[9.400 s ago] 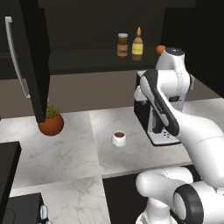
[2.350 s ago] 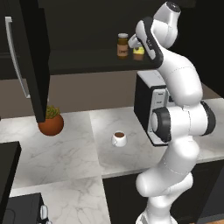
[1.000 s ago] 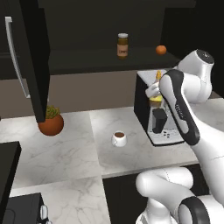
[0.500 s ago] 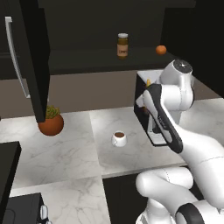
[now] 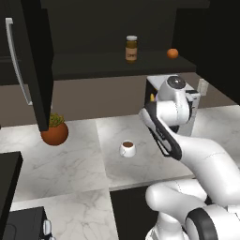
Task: Pick the cinnamon and honey bottle from the cabinet and place them next to the mug.
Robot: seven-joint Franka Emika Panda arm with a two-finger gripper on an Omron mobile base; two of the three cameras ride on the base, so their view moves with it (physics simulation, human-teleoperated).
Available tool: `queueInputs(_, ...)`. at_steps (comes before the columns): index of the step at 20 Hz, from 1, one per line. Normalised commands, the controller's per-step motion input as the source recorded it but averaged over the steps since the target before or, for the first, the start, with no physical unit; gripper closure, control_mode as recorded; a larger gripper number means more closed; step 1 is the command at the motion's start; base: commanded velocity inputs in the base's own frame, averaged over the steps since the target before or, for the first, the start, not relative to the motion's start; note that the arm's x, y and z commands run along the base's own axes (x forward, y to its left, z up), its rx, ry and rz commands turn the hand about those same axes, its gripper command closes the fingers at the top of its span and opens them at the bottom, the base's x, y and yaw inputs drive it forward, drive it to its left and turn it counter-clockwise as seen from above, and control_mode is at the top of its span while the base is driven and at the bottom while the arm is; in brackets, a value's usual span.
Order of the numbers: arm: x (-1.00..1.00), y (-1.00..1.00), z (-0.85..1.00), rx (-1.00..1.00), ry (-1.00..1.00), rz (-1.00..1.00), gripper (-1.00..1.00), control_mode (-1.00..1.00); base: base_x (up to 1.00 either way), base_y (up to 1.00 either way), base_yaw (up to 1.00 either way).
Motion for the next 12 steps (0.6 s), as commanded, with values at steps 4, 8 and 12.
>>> queueInputs(4, 0.44, 0.07, -0.5, 0.0, 0.02, -0.11, 1.0, -1.0, 0.0, 0.0, 0.0)
queueInputs(8, 0.41, 0.13, -0.27, 0.0, 0.07, -0.11, 1.0, -1.0, 0.0, 0.0, 0.0)
queueInputs(12, 0.22, 0.07, -0.05, 0.0, 0.06, -0.08, 1.0, -1.0, 0.0, 0.0, 0.0)
